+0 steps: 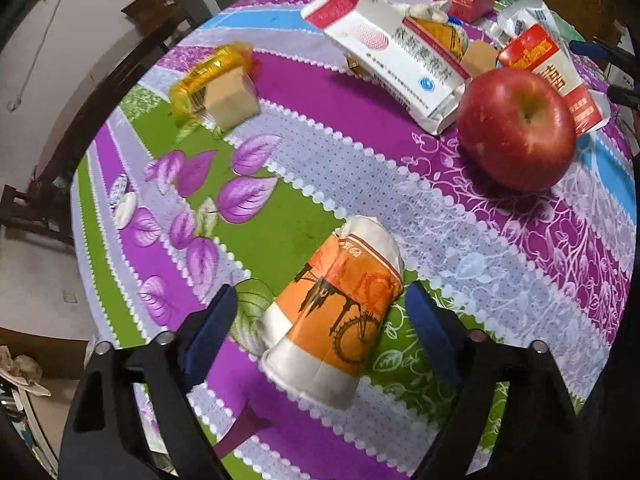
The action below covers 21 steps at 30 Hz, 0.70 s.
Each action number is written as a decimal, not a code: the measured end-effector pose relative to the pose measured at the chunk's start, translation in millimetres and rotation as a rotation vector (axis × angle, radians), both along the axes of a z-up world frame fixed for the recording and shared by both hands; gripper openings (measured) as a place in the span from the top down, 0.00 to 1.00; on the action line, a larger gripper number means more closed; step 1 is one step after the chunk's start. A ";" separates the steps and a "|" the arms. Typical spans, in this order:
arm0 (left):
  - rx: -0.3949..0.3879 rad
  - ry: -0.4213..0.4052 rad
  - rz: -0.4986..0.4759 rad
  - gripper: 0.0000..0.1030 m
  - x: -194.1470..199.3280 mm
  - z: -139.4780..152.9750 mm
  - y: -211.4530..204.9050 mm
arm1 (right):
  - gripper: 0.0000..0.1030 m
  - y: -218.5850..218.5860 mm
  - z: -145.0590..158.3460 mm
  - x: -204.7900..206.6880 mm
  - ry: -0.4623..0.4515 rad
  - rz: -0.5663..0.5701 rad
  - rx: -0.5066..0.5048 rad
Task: Collect trash
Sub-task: 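Grasp the orange paper cup with the left tool while the right tool grasps the white wrapper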
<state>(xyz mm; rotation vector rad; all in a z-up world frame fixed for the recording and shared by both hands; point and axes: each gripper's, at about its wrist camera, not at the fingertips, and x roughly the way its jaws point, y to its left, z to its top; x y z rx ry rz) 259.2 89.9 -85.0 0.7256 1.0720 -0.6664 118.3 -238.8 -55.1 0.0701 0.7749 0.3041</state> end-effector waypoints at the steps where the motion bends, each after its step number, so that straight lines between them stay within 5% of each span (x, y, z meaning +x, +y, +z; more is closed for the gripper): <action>1: -0.001 0.012 -0.007 0.29 -0.5 -2.8 -1.0 | 0.05 -0.4 -0.7 3.5 0.008 0.004 0.012; 5: -0.053 0.040 -0.008 0.46 1.5 -3.7 -0.4 | 0.14 -4.0 -1.2 16.7 0.036 0.004 0.058; 10: -0.073 0.014 0.032 0.50 -6.1 -3.5 -0.1 | 0.42 -3.1 3.7 23.1 0.075 0.033 0.198; 14: -0.094 -0.017 0.070 0.54 -16.2 -2.0 0.4 | 0.47 7.5 7.8 25.9 0.065 0.037 0.184; 17: -0.108 -0.036 0.100 0.54 -21.9 -1.2 1.5 | 0.48 8.0 32.5 17.7 -0.042 0.001 0.141; 21: -0.121 -0.052 0.136 0.54 -21.8 -1.5 1.9 | 0.48 16.0 33.1 34.8 0.027 0.050 0.210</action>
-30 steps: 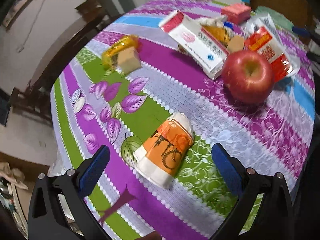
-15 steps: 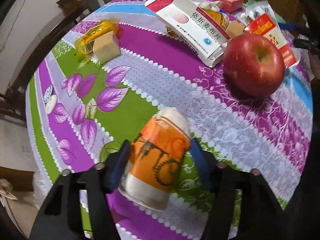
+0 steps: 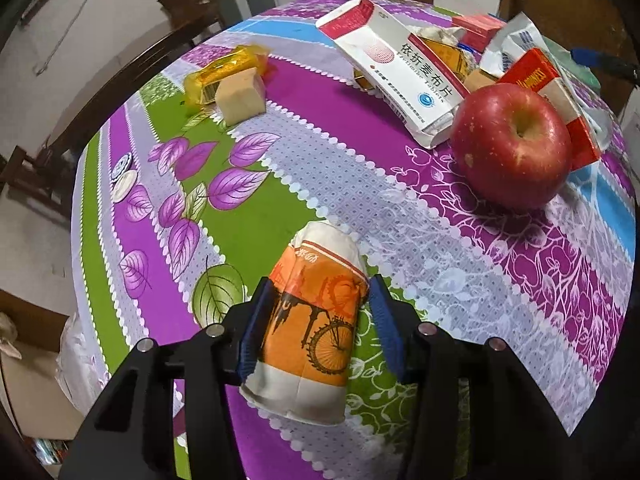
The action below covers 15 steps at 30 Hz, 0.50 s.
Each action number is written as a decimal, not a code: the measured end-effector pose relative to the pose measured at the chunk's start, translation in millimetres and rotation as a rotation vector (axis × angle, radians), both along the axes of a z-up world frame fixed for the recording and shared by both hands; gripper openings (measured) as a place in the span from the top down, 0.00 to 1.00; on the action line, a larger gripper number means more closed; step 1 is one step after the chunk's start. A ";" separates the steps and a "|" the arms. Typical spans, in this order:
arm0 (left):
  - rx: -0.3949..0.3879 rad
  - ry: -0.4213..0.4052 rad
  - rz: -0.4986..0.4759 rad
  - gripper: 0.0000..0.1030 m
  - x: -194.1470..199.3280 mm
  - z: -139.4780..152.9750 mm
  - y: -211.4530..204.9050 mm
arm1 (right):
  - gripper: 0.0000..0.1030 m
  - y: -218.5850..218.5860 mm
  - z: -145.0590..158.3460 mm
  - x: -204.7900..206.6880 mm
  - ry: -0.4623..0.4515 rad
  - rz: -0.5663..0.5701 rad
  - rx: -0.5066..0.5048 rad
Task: Collect trash
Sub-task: 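Grasp the orange paper cup with the left tool while the right tool grasps the white wrapper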
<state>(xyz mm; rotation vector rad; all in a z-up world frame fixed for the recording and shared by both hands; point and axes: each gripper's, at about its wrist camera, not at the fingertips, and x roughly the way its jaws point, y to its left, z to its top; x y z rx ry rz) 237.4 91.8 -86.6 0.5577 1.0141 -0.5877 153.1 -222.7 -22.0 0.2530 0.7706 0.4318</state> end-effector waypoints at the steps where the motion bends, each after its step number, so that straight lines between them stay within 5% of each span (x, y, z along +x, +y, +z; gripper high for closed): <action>1: -0.002 0.000 0.007 0.54 -2.1 0.3 0.4 | 0.48 5.4 -3.2 5.4 0.020 0.017 -0.008; 15: -0.039 -0.072 0.150 0.58 -20.5 2.2 -0.7 | 0.53 34.7 -40.1 30.6 0.032 -0.016 -0.240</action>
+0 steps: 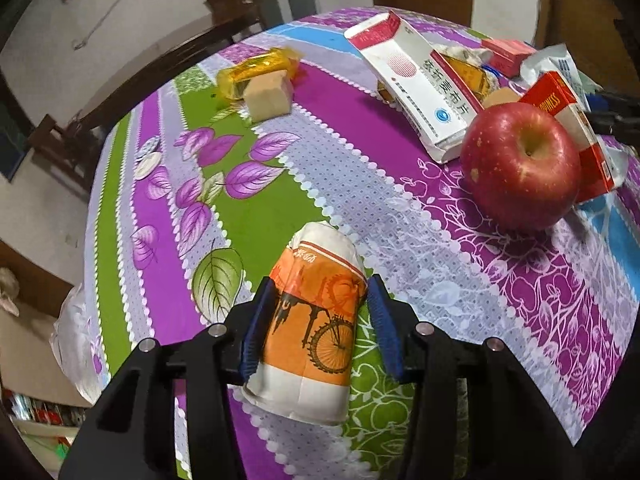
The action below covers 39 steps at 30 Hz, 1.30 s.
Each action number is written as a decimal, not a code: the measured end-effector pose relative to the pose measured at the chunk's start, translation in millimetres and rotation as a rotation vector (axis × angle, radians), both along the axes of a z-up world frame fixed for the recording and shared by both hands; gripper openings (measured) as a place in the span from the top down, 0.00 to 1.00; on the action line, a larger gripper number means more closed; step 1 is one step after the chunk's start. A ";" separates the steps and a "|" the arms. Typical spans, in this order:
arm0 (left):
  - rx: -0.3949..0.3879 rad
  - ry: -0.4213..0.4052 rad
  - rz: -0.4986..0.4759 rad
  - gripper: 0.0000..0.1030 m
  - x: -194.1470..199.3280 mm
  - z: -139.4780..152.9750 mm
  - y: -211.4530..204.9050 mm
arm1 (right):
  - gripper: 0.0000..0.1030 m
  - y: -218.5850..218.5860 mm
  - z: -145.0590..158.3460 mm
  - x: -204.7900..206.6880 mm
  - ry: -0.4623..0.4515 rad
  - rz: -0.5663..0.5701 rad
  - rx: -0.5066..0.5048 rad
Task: Collect trash
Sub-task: 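Grasp the orange paper cup with the left tool while the right tool grasps the white wrapper, then carry cup and wrapper to the green bin and open both tools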
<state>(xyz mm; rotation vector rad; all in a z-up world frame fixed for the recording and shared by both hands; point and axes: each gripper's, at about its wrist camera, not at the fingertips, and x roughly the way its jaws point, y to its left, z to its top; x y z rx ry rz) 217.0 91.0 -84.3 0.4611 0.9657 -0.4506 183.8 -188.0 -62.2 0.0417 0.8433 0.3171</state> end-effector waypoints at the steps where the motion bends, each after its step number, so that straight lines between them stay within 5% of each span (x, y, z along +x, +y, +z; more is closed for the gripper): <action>1: -0.009 -0.009 0.013 0.62 -2.0 1.8 0.1 | 0.58 1.2 -0.8 -2.4 -0.017 -0.002 -0.022; 2: -0.018 -0.012 0.024 0.71 -3.8 2.8 0.7 | 0.59 0.3 -0.9 -3.2 -0.020 -0.001 -0.015; 12: -0.122 -0.192 0.241 0.71 -45.3 36.0 6.2 | 0.61 -1.2 36.0 -52.7 -0.277 -0.049 -0.048; 17: -0.242 -0.296 0.333 0.71 -80.3 65.8 -14.3 | 0.61 -0.4 56.9 -75.7 -0.381 -0.074 -0.076; 28: -0.364 -0.461 0.381 0.70 -121.9 107.9 -87.4 | 0.60 -14.1 93.0 -116.4 -0.486 -0.120 -0.070; 39: -0.393 -0.577 0.410 0.70 -137.2 130.6 -125.1 | 0.60 -23.2 125.3 -136.8 -0.571 -0.156 -0.070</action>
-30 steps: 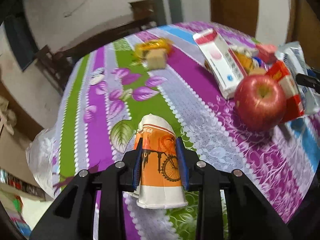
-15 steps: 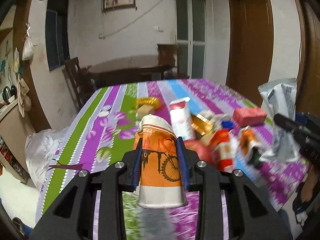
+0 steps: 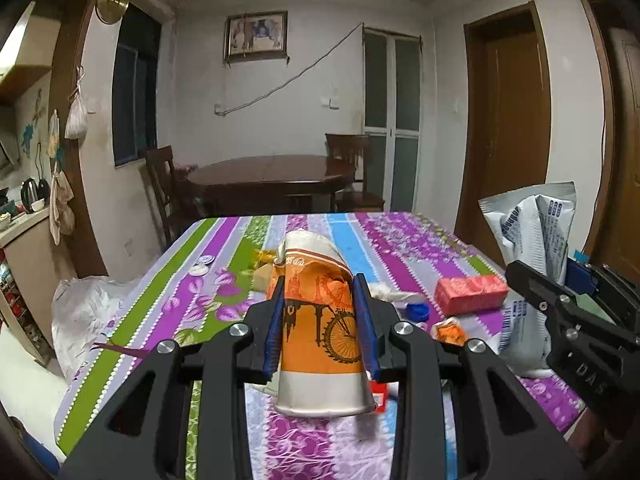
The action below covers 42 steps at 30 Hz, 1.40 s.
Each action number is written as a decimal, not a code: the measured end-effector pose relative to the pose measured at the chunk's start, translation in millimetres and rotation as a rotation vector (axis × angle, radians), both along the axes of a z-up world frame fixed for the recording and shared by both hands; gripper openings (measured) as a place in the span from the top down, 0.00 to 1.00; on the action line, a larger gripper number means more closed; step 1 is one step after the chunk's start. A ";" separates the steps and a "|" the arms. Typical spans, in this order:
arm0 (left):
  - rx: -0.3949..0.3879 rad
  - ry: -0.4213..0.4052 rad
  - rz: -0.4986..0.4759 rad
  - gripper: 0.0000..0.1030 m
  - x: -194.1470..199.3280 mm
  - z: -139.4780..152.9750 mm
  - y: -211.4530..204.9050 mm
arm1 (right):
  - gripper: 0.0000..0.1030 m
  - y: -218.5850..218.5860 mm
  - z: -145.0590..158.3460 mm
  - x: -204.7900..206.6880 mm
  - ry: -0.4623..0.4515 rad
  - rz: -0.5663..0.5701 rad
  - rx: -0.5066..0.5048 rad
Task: Collect trash
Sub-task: 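Carry cup and wrapper to the green bin and open both tools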
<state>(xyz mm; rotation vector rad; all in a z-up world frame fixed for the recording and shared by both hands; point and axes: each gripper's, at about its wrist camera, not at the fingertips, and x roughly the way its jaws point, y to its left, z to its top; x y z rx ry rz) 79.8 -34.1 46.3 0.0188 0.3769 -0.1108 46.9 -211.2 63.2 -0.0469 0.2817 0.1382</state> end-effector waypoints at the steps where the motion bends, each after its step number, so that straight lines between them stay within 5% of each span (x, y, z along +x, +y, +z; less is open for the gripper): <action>1: 0.001 -0.007 0.001 0.70 -3.0 1.1 -1.5 | 0.60 -1.6 2.8 -3.6 -0.009 -0.002 0.001; 12: -0.001 -0.047 -0.026 0.70 -8.0 8.6 -16.3 | 0.60 -22.9 19.4 -18.9 -0.041 -0.021 0.016; 19: -0.013 -0.046 -0.098 0.70 4.0 13.3 -48.9 | 0.60 -81.7 35.3 -22.9 -0.044 -0.103 0.019; 31: -0.037 -0.002 -0.407 0.70 38.6 25.4 -196.5 | 0.60 -273.7 66.5 -46.0 0.000 -0.384 -0.010; 42: 0.022 0.245 -0.677 0.69 80.8 -17.8 -353.2 | 0.60 -469.8 23.7 -43.3 0.280 -0.564 0.086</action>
